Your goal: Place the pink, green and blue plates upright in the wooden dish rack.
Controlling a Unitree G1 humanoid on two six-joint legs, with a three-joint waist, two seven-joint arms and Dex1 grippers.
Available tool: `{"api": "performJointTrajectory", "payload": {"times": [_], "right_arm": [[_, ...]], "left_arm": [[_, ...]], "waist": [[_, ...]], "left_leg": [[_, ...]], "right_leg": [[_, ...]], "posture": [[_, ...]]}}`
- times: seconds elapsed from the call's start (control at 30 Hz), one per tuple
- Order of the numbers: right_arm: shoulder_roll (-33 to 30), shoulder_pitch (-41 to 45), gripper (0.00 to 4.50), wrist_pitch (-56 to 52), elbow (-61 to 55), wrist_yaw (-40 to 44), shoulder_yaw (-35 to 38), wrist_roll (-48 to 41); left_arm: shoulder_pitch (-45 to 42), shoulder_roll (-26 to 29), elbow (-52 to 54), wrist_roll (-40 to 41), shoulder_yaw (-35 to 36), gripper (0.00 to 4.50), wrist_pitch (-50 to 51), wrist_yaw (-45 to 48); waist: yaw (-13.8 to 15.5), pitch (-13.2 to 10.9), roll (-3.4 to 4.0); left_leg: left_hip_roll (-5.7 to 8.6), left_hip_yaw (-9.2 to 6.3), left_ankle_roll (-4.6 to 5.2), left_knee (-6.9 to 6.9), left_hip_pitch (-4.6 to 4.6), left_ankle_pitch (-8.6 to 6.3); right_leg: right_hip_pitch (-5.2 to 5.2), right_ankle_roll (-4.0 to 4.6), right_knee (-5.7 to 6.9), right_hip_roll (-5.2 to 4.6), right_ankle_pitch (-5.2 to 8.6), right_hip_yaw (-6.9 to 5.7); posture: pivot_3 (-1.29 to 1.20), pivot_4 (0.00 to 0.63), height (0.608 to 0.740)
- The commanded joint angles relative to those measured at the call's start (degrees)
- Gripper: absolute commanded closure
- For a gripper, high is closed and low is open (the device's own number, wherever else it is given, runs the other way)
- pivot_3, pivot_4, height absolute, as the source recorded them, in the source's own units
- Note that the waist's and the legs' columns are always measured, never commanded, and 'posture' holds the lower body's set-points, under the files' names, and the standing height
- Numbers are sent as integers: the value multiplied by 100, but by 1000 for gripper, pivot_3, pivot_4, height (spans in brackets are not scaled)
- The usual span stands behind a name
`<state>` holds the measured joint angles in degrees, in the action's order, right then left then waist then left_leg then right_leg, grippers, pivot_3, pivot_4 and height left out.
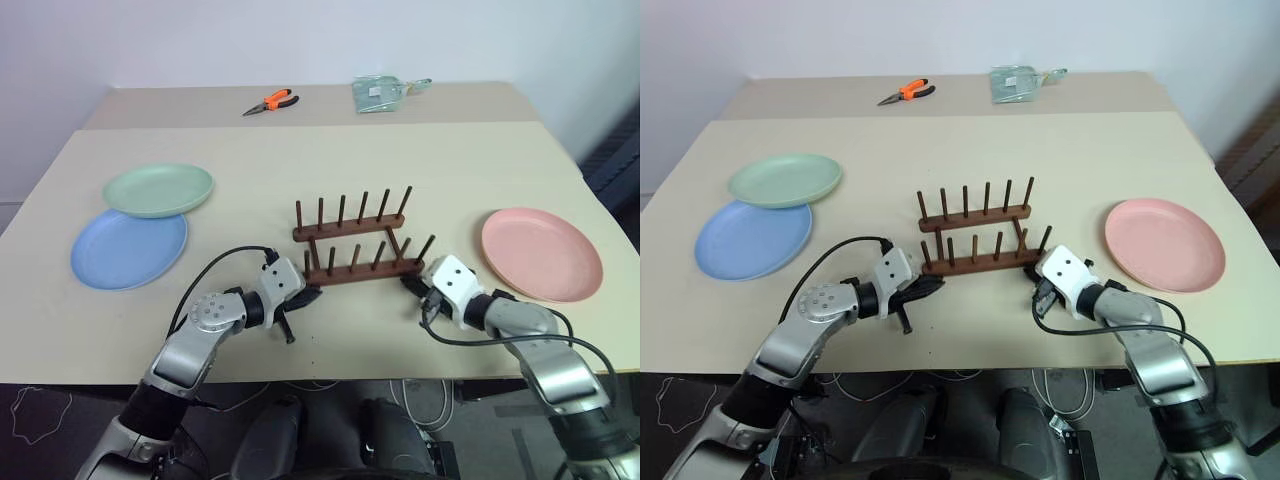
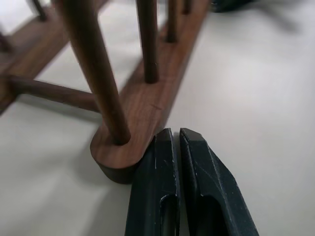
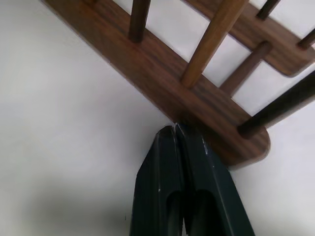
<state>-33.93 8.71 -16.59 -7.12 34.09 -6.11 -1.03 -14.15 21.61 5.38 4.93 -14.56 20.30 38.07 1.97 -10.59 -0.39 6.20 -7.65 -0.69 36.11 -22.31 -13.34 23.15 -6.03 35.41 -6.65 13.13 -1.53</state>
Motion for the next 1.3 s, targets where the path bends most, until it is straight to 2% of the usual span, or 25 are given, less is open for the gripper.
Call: {"api": "performJointTrajectory", "payload": {"times": [0.03, 0.3, 0.37, 0.43, 0.57, 0.6, 0.77, 0.93, 1.03, 1.2, 1.23, 1.3], "right_arm": [[211, 384, 4473, 44, 624, -387, -60, 321], [346, 791, 4473, 223, 1169, -384, 21, 338], [255, 715, 3967, 108, 954, -289, 150, 228], [7, 487, 3214, 62, 468, -149, 407, 122], [-452, -7, 1033, -181, -453, 1, 1109, -142], [-557, -157, 629, -328, -651, -4, 1322, -184], [-596, -640, 629, -1045, -1114, -315, 1997, -245], [-672, -860, 629, -1473, -709, -797, 1891, 255], [-510, -741, 1529, -1661, -499, -997, 1903, 245], [-464, -528, 4075, -1725, -371, -1140, 1815, 276], [-464, -481, 4434, -1725, -393, -1146, 1806, 267], [-494, -355, 4434, -1652, -526, -1158, 1803, 269]], "left_arm": [[-133, -69, -674, -341, 308, 4260, 53, -715], [-476, -136, -1420, -370, 456, 4260, -247, -1088], [-450, -120, -1398, -340, 444, 4323, -290, -1047], [-359, -84, -1241, -281, 445, 4323, -358, -951], [-262, -65, -1059, -161, 563, 4323, -303, -881], [-217, -45, -940, -67, 563, 4323, -315, -735], [8, 26, -283, 411, 406, 4323, -247, 53], [-48, -34, 32, 603, 201, 4323, -117, 457], [-238, -204, 87, 693, 164, 4323, -46, 477], [-282, -268, 139, 699, 181, 4323, -6, 521], [-265, -257, 164, 706, 192, 4323, 2, 527], [-212, -217, 217, 720, 225, 4323, 5, 548]], "waist": [[-7, 3, -1], [-11, 25, 6], [-17, 30, 11], [-11, 32, 14], [-2, 32, 16], [-6, 32, 21], [-15, 32, 22], [32, 28, 24], [28, 26, 27], [7, 24, 28], [7, 23, 29], [8, 23, 29]], "left_leg": [[-1, 0, 2, -1, 1, 2], [-2, 0, 6, -5, 1, 8], [-2, 0, 7, -4, 1, 8], [-1, 0, 7, -5, 0, 8], [1, 0, 8, -14, -8, 5], [1, 1, 8, -15, -8, 5], [-3, 2, 8, -16, -12, 4], [2, 3, 9, -11, -23, 4], [6, 3, 12, -10, -26, 3], [4, 5, 12, -10, -25, 3], [4, 6, 12, -11, -25, 3], [3, 6, 13, -12, -25, 3]], "right_leg": [[1, -1, 1, 2, -2, 0], [6, -17, 3, 19, -14, 1], [6, -18, 3, 20, -14, 1], [6, -18, 3, 19, -14, 1], [17, -18, 1, 16, -14, 2], [18, -19, 2, 16, -14, 2], [21, -31, 1, 14, -5, 2], [22, -6, -9, 9, 2, 1], [23, -2, -11, 6, -2, 1], [23, -8, -10, 8, -4, 1], [24, -12, -10, 8, -6, 1], [26, -16, -10, 11, -9, 1]], "posture": [[0, 150, 739], [0, 150, 739], [0, 150, 739], [0, 150, 739], [0, 150, 739], [0, 150, 739], [0, 150, 739], [0, 150, 739], [0, 150, 739], [0, 150, 739], [0, 150, 739], [0, 150, 739]]}}
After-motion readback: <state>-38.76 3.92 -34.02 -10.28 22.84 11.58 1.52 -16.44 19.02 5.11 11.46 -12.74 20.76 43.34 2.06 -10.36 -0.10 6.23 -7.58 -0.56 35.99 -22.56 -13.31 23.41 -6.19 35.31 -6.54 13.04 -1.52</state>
